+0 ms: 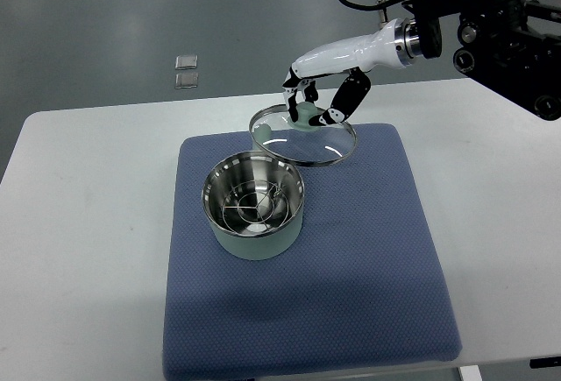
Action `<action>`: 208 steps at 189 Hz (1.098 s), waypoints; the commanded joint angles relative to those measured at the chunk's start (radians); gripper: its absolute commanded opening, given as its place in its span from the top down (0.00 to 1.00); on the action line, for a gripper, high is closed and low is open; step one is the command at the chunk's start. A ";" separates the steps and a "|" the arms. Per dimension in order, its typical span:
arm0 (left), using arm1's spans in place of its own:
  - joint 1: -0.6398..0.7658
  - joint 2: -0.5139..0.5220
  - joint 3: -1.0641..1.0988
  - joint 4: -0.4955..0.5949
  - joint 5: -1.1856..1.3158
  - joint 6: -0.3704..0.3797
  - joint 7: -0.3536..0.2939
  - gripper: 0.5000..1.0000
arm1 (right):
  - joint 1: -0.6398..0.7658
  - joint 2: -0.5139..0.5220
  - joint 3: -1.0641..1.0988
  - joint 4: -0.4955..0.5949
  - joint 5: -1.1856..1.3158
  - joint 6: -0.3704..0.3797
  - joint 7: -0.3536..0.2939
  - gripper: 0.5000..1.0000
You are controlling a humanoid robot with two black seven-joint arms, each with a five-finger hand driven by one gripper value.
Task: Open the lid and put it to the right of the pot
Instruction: 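Carry the lid beside the pot and lower it onto the mat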
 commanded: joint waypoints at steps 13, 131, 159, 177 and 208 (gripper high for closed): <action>0.000 0.000 -0.001 0.000 0.000 0.000 0.000 0.00 | -0.060 -0.050 0.016 -0.003 0.000 -0.051 0.030 1.00; 0.000 0.000 -0.001 0.000 0.000 0.000 0.000 0.00 | -0.292 -0.044 -0.028 -0.041 -0.022 -0.198 0.036 1.00; 0.000 0.000 -0.001 0.000 0.000 0.000 0.000 0.00 | -0.289 -0.050 -0.050 -0.044 -0.020 -0.219 0.037 1.00; 0.000 0.000 -0.001 0.000 0.000 0.000 0.000 0.00 | -0.281 -0.057 -0.050 -0.049 -0.020 -0.221 0.037 1.00; 0.000 0.000 -0.001 0.000 0.000 0.000 0.000 0.00 | -0.279 -0.058 -0.051 -0.054 -0.022 -0.221 0.037 1.00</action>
